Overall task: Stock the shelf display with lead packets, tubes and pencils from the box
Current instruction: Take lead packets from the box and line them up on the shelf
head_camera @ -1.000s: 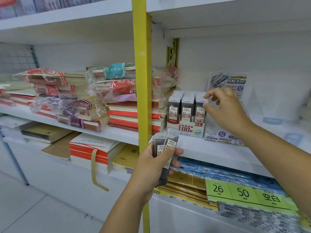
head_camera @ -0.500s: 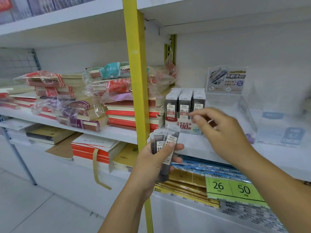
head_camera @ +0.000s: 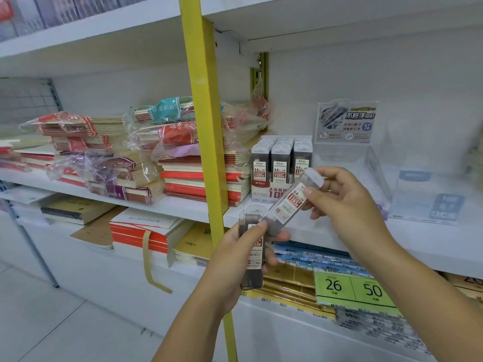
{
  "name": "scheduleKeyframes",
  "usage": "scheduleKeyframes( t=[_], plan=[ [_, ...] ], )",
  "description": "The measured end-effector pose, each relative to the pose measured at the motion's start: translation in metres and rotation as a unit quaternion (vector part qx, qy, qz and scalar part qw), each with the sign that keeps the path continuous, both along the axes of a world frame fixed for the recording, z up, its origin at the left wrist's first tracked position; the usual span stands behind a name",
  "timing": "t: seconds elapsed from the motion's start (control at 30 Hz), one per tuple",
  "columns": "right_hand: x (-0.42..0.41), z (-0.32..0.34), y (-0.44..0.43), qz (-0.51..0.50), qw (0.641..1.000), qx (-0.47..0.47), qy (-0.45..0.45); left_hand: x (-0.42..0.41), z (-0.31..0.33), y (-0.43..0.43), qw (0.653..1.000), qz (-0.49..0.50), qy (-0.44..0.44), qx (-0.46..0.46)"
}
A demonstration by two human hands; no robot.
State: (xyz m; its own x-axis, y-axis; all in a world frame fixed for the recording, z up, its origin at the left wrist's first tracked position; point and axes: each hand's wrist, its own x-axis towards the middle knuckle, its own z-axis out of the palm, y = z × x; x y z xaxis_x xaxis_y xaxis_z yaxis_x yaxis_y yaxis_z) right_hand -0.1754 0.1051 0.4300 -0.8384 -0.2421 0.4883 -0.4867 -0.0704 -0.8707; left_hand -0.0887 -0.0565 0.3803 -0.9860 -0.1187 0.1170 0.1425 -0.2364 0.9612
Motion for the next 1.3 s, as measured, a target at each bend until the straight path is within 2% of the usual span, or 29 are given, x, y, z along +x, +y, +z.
scheduleKeyframes(
  t=[0.1,0.23,0.33,0.47,0.57,0.63,0.83,0.97,1.2,1.3],
  plan=[
    [-0.001,0.004,0.005,-0.025,0.999,-0.036,0.023,-0.001,-0.001,-0.004,1.0,0.012,-0.013,0.0],
    [-0.003,0.024,0.015,-0.085,0.985,-0.028,0.145,-0.002,0.0,-0.007,0.998,0.037,-0.002,-0.047],
    [-0.013,0.049,0.018,-0.135,0.959,0.026,0.247,-0.004,0.001,-0.008,0.997,0.049,0.005,-0.062],
    [-0.032,0.069,0.01,-0.184,0.913,0.168,0.322,-0.004,0.002,-0.009,0.997,0.057,0.011,-0.05],
    [-0.043,0.072,0.005,-0.189,0.888,0.259,0.329,-0.003,0.003,-0.008,0.997,0.062,0.015,-0.046],
    [-0.047,0.073,0.0,-0.174,0.889,0.291,0.307,-0.003,0.002,-0.01,0.997,0.063,0.02,-0.045],
    [-0.063,0.065,-0.011,-0.142,0.907,0.333,0.213,-0.002,0.004,-0.013,0.997,0.061,0.029,-0.045],
    [-0.071,0.049,-0.013,-0.199,0.883,0.359,0.226,-0.002,0.005,-0.014,0.996,0.061,0.03,-0.049],
    [-0.067,0.036,-0.008,-0.227,0.892,0.321,0.223,-0.003,0.005,-0.012,0.997,0.055,0.021,-0.052],
    [-0.051,0.027,-0.005,-0.239,0.906,0.261,0.23,-0.003,0.005,-0.011,0.998,0.046,0.02,-0.039]
  ],
)
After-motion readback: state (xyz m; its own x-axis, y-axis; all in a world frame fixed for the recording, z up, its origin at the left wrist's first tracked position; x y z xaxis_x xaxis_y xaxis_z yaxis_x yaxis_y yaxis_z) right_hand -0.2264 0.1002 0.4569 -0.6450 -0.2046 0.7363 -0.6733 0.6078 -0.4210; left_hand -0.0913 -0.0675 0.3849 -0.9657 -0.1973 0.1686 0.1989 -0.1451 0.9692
